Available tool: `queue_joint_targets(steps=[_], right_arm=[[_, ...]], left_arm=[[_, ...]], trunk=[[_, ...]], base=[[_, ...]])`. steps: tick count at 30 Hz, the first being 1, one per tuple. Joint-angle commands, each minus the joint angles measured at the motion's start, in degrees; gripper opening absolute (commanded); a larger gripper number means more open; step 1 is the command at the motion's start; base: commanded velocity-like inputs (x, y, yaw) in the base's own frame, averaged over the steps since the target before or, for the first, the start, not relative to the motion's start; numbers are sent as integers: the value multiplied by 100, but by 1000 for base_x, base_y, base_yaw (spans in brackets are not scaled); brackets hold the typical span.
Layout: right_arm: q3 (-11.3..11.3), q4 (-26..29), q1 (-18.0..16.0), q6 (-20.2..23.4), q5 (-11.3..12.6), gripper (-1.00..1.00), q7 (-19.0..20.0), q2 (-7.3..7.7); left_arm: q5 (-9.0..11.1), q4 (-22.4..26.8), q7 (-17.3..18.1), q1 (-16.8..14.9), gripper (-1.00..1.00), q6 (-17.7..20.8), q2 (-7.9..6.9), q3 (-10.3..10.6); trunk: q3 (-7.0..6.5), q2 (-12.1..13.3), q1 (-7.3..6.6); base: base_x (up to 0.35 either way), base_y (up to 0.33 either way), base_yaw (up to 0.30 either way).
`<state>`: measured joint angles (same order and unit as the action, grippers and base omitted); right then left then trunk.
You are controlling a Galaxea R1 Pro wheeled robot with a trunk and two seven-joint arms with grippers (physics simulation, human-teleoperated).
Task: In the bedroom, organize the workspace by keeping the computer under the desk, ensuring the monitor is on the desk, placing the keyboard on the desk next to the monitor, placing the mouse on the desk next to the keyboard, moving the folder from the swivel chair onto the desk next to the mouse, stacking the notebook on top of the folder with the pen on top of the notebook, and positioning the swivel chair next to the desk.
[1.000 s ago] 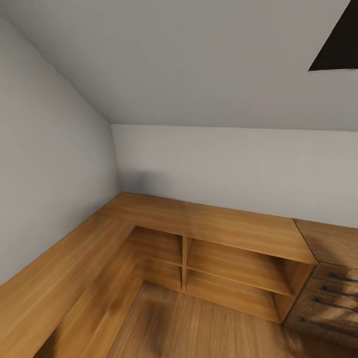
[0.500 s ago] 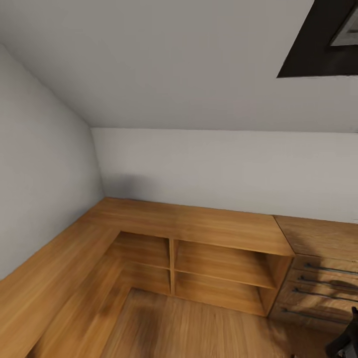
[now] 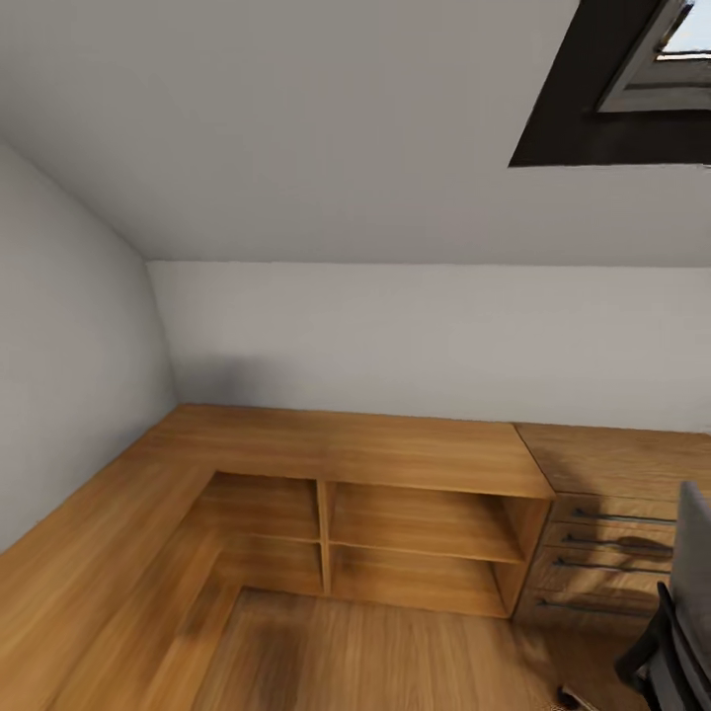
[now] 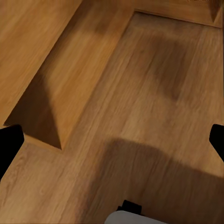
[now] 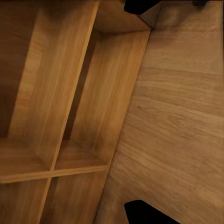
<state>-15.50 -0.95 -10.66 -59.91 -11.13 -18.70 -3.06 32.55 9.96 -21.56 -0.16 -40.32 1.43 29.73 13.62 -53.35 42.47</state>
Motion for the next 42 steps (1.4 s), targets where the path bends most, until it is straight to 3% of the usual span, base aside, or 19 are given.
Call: queue_joint_targets(steps=[1, 31, 42], right_arm=[[-6, -10, -7, -9, -53, 100, -61, -2], [2, -1, -7, -9, -33, 100, -67, -4], [-6, 16, -7, 230, -27, 100, -45, -51]], left_arm=[[14, 6, -50, -2, 100, -5, -2, 49], [15, 6, -50, -2, 100, -2, -2, 50], [15, 6, -51, -2, 100, -2, -2, 50]], trunk=[[0, -5, 1], [-210, -5, 1], [-227, -5, 1]], base=[[0, 73, -190], [0, 6, -189], [0, 26, -36]])
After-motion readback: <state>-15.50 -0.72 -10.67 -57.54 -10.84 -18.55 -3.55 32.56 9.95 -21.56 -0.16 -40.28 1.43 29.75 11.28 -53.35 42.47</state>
